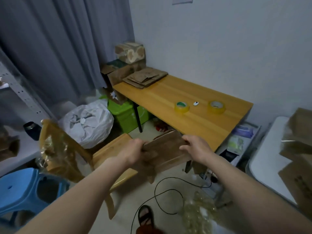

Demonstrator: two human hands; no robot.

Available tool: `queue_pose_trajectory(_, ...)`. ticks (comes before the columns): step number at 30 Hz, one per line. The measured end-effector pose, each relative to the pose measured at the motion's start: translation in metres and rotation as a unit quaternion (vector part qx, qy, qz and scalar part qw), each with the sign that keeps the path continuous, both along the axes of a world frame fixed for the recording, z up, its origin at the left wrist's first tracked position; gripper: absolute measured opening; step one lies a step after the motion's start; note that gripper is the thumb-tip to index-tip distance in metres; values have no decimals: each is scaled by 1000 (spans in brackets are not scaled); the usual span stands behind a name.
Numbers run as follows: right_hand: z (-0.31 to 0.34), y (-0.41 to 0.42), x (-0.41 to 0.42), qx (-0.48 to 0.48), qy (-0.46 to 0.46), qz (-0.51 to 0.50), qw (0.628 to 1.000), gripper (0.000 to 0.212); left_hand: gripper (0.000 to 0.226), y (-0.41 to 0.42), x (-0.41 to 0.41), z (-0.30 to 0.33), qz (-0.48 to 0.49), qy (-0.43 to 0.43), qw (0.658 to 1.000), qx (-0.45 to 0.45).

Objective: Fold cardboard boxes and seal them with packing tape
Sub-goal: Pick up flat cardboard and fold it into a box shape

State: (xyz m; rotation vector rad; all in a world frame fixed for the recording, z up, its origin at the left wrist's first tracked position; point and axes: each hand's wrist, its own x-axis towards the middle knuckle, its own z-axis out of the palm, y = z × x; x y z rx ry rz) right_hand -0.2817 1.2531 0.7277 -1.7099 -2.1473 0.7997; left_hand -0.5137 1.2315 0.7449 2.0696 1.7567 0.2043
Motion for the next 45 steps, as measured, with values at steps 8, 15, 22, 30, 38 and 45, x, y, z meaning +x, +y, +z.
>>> queue_pose_trajectory(8, -9, 171, -41, -12, 5, -58, 998, 31, 9, 177, -42, -25, -44, 0, 998, -54)
queue_pose_trajectory(15, 9, 297, -84, 9, 38, -139, 990, 44, 23, 333, -64, 3, 30, -162, 983, -84)
queue_pose_trajectory(22, 4, 370, -106, -79, 125, -77, 986, 56, 52, 423, -36, 7, 59, -292, 943, -148)
queue_pose_trajectory(30, 8, 468, -100, -181, 285, -45, 940, 50, 58, 518, -22, -3, 58, -396, 876, -267)
queue_pose_trajectory(38, -7, 572, -54, -192, 331, -45, 923, 65, 94, 626, 19, -12, 50, -435, 842, -314)
queue_pose_trajectory(45, -17, 620, -23, -221, 394, -70, 890, 42, 79, 680, 49, -19, 40, -417, 846, -331)
